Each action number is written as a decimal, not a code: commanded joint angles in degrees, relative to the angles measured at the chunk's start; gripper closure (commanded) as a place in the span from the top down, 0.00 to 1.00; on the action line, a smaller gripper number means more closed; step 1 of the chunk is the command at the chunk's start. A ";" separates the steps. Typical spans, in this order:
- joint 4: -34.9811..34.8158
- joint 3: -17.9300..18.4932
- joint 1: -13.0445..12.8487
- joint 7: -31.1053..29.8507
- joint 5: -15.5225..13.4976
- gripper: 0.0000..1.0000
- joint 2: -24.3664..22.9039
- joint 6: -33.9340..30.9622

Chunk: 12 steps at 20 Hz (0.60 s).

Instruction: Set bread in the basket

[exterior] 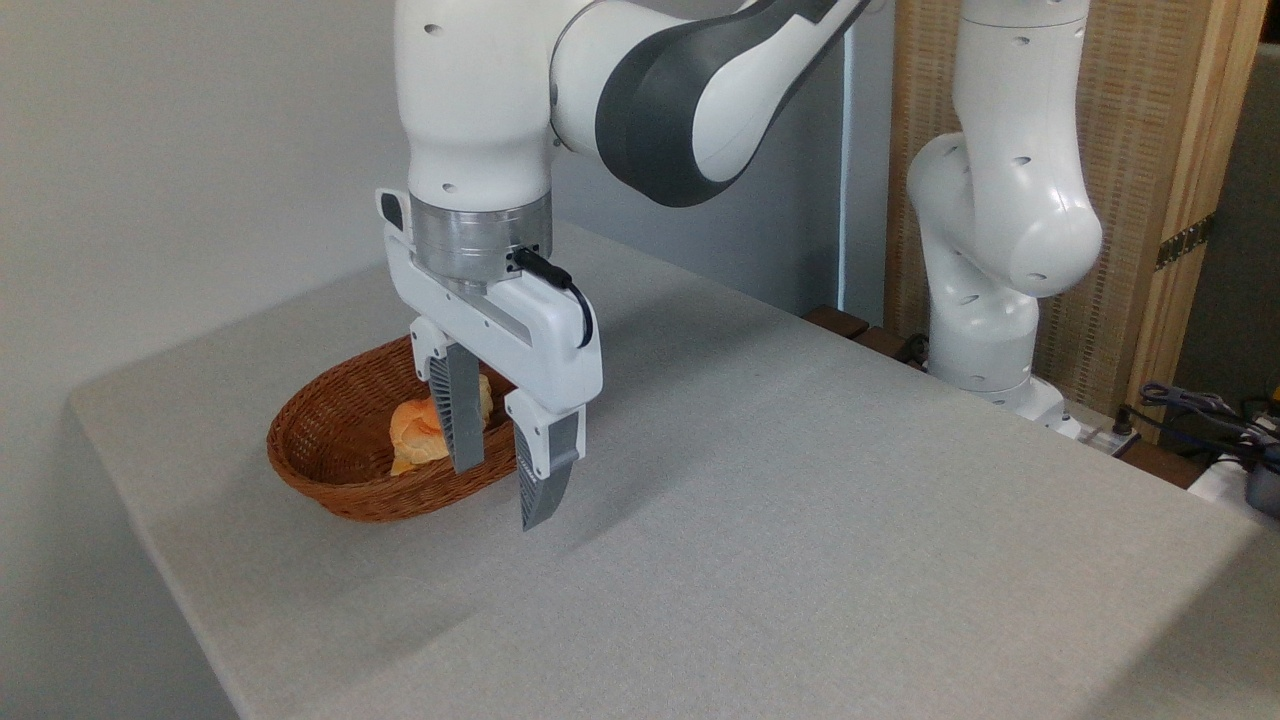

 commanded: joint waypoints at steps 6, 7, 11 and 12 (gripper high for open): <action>0.34 1.01 -0.59 0.51 3.41 1.00 -0.66 -2.01; 0.34 1.01 -0.59 0.51 3.41 1.00 -0.66 -2.01; 0.52 1.01 -0.59 0.51 3.41 1.00 -0.75 -1.92; 0.87 1.10 -0.59 0.51 3.32 1.00 -0.75 -2.00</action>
